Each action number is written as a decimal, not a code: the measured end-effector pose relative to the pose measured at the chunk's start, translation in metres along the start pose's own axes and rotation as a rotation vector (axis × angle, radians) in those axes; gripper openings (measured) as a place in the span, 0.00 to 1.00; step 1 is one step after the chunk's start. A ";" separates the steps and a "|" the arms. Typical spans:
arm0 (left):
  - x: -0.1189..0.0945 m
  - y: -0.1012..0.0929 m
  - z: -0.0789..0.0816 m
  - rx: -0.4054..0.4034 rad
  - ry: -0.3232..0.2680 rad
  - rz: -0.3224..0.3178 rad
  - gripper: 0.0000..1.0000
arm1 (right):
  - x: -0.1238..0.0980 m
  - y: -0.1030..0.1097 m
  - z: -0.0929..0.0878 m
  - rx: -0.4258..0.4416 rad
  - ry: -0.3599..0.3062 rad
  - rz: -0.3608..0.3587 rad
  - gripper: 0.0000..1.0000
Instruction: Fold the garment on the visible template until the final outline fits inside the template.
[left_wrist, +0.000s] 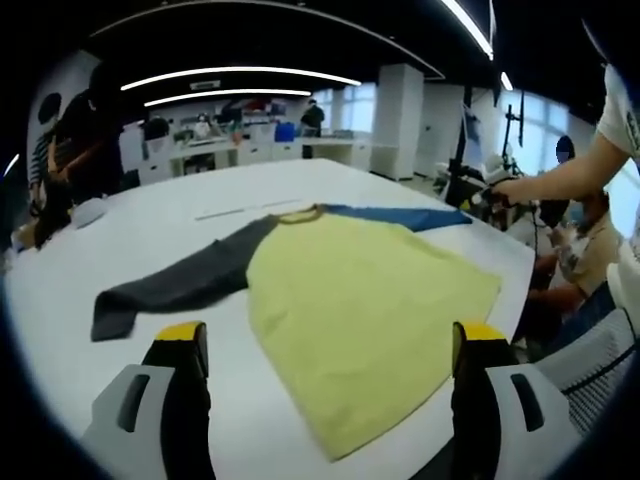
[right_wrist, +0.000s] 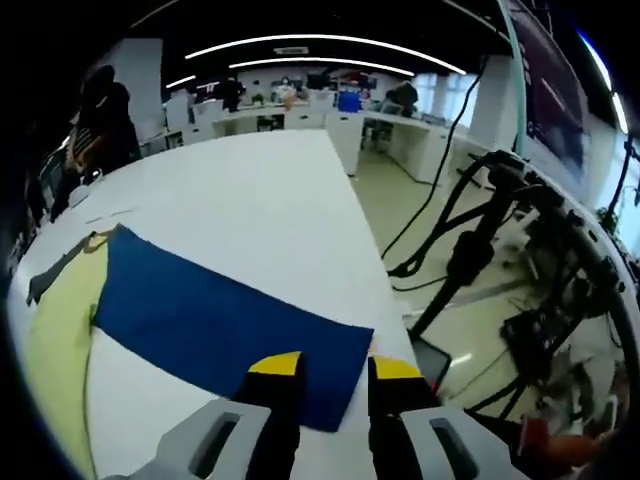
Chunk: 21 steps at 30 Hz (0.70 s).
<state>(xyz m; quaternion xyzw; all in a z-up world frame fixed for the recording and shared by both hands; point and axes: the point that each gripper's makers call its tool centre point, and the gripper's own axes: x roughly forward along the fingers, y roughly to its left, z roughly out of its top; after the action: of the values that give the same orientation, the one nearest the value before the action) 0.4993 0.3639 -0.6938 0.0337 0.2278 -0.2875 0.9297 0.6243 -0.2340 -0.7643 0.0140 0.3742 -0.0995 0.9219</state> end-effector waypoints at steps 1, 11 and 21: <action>0.000 -0.001 0.000 0.000 0.001 -0.001 0.99 | 0.000 0.000 -0.001 0.000 0.002 0.001 0.23; -0.003 0.001 -0.003 0.006 0.006 0.003 0.99 | -0.006 0.004 -0.026 0.047 0.045 0.002 0.24; -0.003 0.001 -0.006 -0.001 0.010 0.007 0.98 | -0.009 0.002 -0.034 0.082 0.066 -0.013 0.19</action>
<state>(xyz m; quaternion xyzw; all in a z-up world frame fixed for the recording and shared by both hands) 0.4953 0.3675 -0.6975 0.0352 0.2324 -0.2840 0.9296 0.5947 -0.2273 -0.7826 0.0524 0.3999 -0.1203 0.9071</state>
